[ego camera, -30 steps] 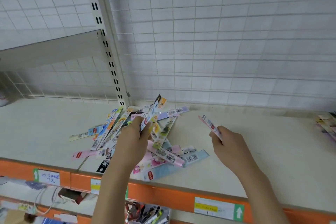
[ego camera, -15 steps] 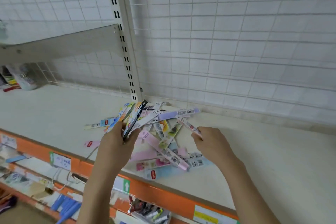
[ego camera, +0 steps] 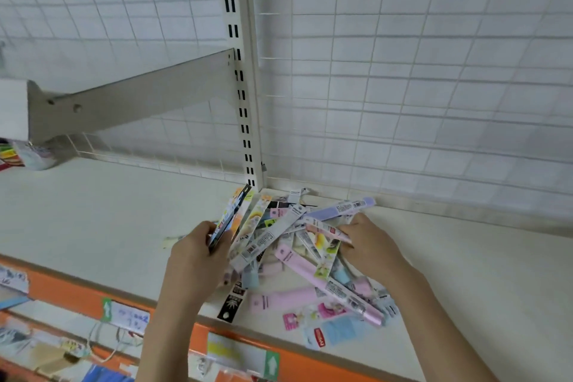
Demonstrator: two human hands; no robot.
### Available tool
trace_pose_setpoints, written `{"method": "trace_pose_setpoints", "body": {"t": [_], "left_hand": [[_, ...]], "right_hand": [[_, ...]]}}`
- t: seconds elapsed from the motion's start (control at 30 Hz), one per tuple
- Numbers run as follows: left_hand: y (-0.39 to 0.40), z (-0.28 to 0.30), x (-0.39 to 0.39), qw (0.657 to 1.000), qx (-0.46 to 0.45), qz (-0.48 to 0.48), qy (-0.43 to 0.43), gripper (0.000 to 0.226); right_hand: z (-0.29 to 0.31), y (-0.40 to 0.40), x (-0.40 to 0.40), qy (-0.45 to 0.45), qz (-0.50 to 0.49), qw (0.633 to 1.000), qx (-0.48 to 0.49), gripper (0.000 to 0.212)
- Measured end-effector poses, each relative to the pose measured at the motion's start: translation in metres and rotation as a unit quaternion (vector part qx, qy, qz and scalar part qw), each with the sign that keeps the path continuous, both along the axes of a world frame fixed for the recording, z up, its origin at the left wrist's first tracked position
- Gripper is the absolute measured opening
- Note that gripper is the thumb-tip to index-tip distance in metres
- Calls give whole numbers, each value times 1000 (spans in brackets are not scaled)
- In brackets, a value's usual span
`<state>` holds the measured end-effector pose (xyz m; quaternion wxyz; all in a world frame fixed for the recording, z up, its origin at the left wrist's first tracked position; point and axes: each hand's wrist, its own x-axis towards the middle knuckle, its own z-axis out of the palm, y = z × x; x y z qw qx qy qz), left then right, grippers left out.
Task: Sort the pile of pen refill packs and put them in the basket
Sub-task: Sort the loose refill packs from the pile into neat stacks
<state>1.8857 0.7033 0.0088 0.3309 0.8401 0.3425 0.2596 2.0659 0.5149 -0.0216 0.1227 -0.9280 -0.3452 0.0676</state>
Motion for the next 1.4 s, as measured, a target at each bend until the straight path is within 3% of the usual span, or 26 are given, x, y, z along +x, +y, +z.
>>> {"method": "trace_pose_setpoints", "body": {"t": [0.4, 0.57, 0.67, 0.8, 0.97, 1.07, 1.27, 1.4], "left_hand": [[46, -19, 20, 999, 9, -50, -1, 30], [48, -22, 21, 998, -1, -70, -6, 32], [54, -23, 19, 997, -14, -67, -21, 28], [66, -20, 12, 998, -22, -48, -39, 21], [85, -17, 1, 999, -24, -18, -45, 26], [92, -16, -4, 998, -26, -15, -50, 23], [91, -16, -1, 998, -27, -27, -45, 29], [81, -17, 15, 999, -13, -49, -7, 27]], "right_hand": [[25, -3, -35, -103, -122, 983, 94, 25], [38, 9, -51, -68, -140, 983, 95, 9], [40, 27, -58, -41, -138, 982, 125, 17], [31, 63, -61, 35, -122, 977, 173, 6], [17, 103, -61, 66, -162, 979, 106, 44], [11, 112, -65, 65, -169, 982, 56, 54], [15, 110, -60, 117, -183, 973, 81, 25], [20, 92, -54, 108, -200, 966, 122, 25]]}}
